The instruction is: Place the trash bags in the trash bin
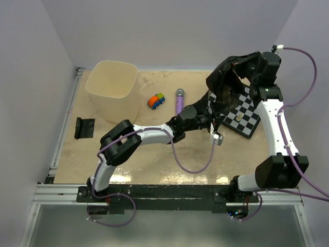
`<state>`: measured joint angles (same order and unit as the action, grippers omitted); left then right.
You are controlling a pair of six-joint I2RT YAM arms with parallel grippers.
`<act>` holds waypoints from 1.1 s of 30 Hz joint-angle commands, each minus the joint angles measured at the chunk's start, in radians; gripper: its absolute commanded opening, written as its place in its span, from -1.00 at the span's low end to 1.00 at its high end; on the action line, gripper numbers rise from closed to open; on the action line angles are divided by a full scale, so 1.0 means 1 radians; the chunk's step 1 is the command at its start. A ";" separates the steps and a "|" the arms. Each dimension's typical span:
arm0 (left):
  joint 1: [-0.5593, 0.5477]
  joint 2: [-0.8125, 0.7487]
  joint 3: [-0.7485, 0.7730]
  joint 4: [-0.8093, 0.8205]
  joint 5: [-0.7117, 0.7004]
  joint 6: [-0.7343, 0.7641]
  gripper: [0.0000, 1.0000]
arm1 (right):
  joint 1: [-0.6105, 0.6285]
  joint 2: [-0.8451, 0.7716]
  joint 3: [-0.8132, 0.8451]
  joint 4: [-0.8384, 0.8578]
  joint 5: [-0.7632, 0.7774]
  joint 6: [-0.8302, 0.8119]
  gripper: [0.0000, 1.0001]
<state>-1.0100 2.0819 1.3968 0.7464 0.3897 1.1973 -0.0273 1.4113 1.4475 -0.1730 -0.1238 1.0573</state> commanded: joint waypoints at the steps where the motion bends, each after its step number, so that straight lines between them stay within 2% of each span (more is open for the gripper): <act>1: -0.001 0.094 0.096 0.077 -0.164 0.143 0.43 | -0.002 -0.023 0.051 -0.006 -0.008 0.018 -1.00; 3: 0.001 0.171 0.178 0.084 -0.240 0.197 0.46 | -0.002 -0.026 0.054 -0.019 -0.004 0.018 -1.00; 6: 0.002 0.239 0.264 0.070 -0.247 0.248 0.46 | 0.000 -0.028 0.057 -0.025 -0.011 0.024 -1.00; 9: 0.001 0.256 0.289 0.038 -0.210 0.268 0.31 | -0.002 -0.023 0.063 -0.025 -0.013 0.026 -1.00; 12: -0.001 0.250 0.288 0.016 -0.251 0.269 -0.19 | -0.002 -0.020 0.056 -0.014 -0.023 0.029 -1.00; 15: 0.004 0.189 0.227 0.069 -0.302 0.242 -0.97 | -0.002 -0.020 0.034 -0.003 -0.025 0.003 -1.00; 19: 0.040 -0.061 -0.003 0.137 -0.198 0.020 -1.00 | -0.008 -0.026 -0.027 0.033 -0.019 -0.138 -1.00; 21: 0.065 -0.196 -0.115 0.136 -0.103 -0.030 -1.00 | -0.019 -0.028 -0.064 0.050 -0.028 -0.233 -1.00; 24: 0.099 -0.374 -0.243 0.087 -0.040 -0.083 -1.00 | -0.034 -0.029 -0.098 0.063 -0.027 -0.315 -1.00; 27: 0.148 -0.506 -0.286 -0.039 0.000 -0.174 -1.00 | -0.037 -0.038 -0.110 0.084 -0.051 -0.374 -1.00; 33: 0.244 -0.669 -0.377 -0.133 0.021 -0.237 -1.00 | -0.036 -0.066 -0.124 0.089 -0.123 -0.552 -1.00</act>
<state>-0.8062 1.4410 1.0843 0.7261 0.3504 1.0565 -0.0639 1.4075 1.3228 -0.1371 -0.1860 0.6807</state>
